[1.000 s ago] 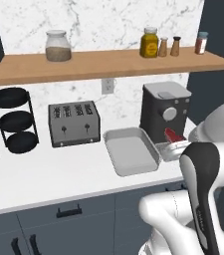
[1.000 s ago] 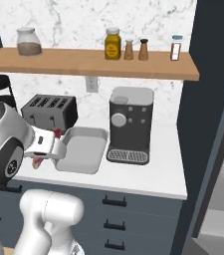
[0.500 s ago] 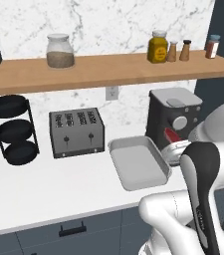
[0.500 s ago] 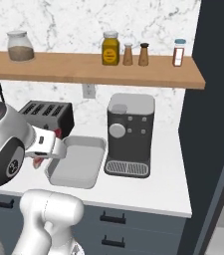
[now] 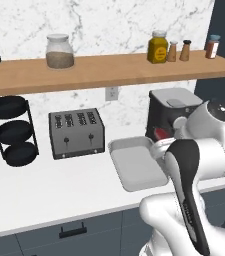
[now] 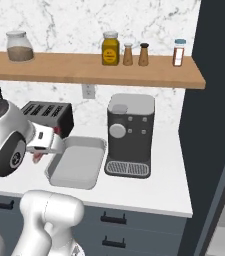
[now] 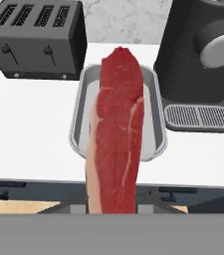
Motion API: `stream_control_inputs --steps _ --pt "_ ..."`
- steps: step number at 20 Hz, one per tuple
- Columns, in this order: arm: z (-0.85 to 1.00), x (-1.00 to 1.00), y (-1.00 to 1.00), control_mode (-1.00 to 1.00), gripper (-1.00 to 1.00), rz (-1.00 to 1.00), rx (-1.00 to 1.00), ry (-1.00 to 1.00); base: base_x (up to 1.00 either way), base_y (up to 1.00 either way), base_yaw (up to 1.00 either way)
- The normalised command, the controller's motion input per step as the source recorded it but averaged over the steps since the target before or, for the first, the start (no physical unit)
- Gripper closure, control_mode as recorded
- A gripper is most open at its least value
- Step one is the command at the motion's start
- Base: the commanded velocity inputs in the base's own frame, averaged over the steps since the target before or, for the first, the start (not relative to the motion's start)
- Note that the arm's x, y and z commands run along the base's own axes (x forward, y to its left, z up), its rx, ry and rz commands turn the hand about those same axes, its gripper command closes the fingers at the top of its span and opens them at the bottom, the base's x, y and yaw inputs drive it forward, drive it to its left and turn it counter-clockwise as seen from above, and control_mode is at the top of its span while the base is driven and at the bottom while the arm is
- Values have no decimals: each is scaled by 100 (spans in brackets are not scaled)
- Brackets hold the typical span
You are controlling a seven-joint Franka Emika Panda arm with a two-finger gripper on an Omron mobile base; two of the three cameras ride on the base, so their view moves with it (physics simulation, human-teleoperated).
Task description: Place one sweet potato and one steak in each tupperware on the nearby counter, to pack two identical lunches.
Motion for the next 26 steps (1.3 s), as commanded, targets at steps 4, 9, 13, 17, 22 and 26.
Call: stream_control_inputs --steps 4,9,13,17,22,26 --pt "-36 81 19 -100 100 0 0 -1 0 0 0" --pt "-77 100 1 -100 100 0 0 11 0 0 0" --pt "-58 100 0 -100 100 -1 1 2 0 0 0" --pt "-61 84 9 -100 100 0 0 1 0 0 0" --pt "-52 51 38 -100 100 0 0 0 0 0 0" --pt "-48 40 21 -100 100 0 0 4 0 0 0"
